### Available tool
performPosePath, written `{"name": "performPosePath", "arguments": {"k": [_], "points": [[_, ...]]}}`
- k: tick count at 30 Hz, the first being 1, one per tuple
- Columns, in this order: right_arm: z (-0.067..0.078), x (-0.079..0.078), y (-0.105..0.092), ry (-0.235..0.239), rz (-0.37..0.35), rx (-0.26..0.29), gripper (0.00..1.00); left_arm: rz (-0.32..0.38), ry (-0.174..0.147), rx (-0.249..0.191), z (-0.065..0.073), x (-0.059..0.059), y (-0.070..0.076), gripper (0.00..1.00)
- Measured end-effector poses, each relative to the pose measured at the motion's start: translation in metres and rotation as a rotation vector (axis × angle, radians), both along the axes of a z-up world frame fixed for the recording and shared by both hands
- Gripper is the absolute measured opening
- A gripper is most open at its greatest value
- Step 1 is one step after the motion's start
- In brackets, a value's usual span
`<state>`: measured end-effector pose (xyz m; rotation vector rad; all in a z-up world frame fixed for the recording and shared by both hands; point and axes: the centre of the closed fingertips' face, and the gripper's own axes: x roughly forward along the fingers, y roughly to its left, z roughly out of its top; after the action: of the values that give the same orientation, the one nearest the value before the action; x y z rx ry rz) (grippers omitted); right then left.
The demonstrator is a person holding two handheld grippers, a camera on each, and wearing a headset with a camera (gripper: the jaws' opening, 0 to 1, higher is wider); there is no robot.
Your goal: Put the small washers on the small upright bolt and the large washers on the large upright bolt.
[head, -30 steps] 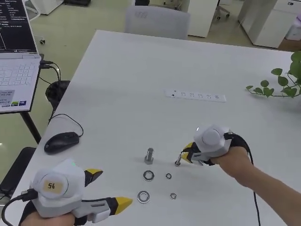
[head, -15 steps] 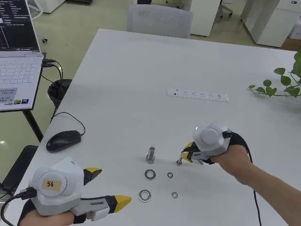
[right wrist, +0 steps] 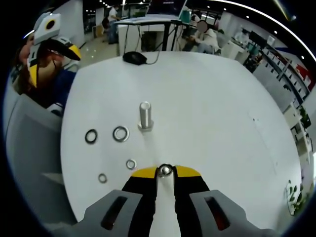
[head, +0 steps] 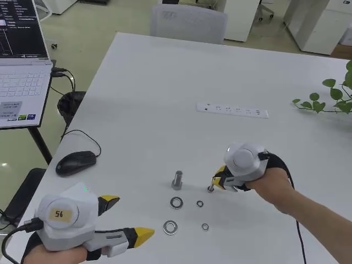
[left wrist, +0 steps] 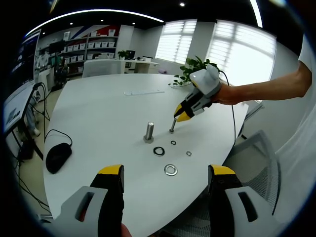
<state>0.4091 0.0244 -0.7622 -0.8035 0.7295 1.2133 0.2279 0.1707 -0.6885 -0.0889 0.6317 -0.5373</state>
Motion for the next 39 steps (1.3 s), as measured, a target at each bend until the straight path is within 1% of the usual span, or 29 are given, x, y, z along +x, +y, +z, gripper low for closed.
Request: {"name": "performPosePath", "arguments": {"k": [4,14,21,27,30,31,33,34,39], "points": [[-0.002,0.001,0.000,0.000,0.004,-0.011,0.13,0.001,-0.001,0.001,0.001,0.000,0.001,0.69],[-0.004,0.002,0.001,0.006,0.002,-0.018,0.13,0.001,0.000,-0.001,0.000,0.001,0.000,0.69],[-0.007,0.000,0.002,0.014,0.004,-0.029,0.13,0.004,0.002,-0.003,0.000,0.000,0.001,0.69],[-0.013,-0.001,0.003,0.024,0.006,-0.037,0.13,0.007,0.004,-0.003,-0.001,-0.001,0.002,0.69],[-0.017,-0.001,0.003,0.031,0.008,-0.043,0.09,0.005,0.006,-0.002,-0.002,-0.001,0.002,0.69],[-0.018,-0.001,0.003,0.031,0.002,-0.041,0.09,0.006,0.007,-0.003,-0.002,-0.001,0.002,0.69],[-0.023,0.000,0.003,0.033,0.009,-0.052,0.10,0.006,0.007,-0.004,-0.002,-0.001,0.002,0.69],[-0.026,0.000,0.003,0.041,0.011,-0.054,0.10,0.007,0.006,-0.005,-0.002,-0.001,0.002,0.69],[-0.028,-0.001,0.004,0.049,0.008,-0.046,0.10,0.016,0.005,-0.008,-0.001,-0.001,0.004,0.69]]}}
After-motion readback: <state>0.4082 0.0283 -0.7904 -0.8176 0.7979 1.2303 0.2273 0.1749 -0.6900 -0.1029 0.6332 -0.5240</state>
